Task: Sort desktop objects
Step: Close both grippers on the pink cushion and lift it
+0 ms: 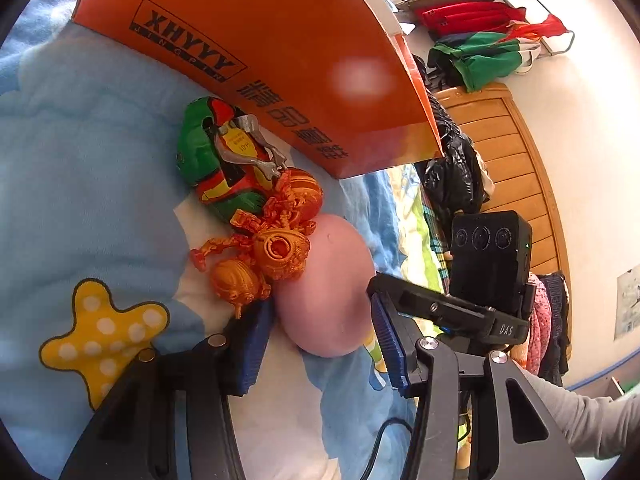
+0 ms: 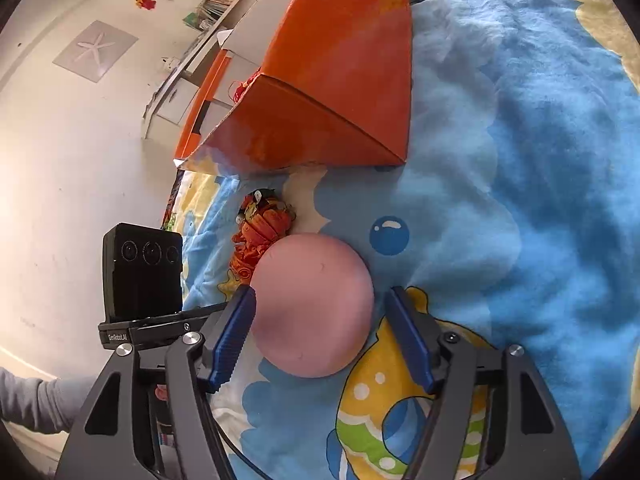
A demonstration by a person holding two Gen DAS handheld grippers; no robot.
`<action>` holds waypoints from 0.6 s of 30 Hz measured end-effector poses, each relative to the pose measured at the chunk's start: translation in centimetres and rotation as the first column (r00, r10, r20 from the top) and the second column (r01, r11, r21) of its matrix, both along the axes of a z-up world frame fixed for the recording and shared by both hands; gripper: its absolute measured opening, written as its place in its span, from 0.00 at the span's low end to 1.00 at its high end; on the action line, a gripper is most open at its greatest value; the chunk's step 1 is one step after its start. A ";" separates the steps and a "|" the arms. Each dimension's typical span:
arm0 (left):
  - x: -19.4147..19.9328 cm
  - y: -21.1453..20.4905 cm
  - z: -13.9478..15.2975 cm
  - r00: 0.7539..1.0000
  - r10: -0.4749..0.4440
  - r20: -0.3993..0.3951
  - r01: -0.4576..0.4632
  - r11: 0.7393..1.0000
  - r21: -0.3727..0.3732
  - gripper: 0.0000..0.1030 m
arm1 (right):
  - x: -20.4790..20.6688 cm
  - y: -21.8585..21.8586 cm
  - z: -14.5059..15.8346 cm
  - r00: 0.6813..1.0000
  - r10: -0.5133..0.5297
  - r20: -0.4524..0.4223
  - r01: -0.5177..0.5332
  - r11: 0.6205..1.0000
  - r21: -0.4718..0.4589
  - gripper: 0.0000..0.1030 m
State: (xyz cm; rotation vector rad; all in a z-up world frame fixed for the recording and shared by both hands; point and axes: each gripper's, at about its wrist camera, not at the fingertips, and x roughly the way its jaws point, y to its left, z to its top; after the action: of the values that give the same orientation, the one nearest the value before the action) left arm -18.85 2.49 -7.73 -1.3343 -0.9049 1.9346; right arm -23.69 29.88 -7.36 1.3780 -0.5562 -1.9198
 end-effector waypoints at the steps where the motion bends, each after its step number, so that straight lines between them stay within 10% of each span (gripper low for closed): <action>1: -0.1 0.1 0.0 1.000 0.008 0.003 -0.008 1.000 0.000 0.47 | 0.0 -0.3 -0.1 1.000 0.022 -0.004 -0.022 0.999 0.024 0.61; 18: 0.3 -0.8 -0.1 0.998 0.042 -0.035 -0.040 0.998 0.046 0.32 | 3.8 -5.6 3.2 0.998 -0.033 -0.060 0.032 0.999 -0.024 0.43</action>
State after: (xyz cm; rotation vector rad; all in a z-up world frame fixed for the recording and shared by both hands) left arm -18.50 1.68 -7.87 -1.2598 -0.9597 1.9513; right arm -19.93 24.30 -4.16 1.2998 -0.5723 -1.9681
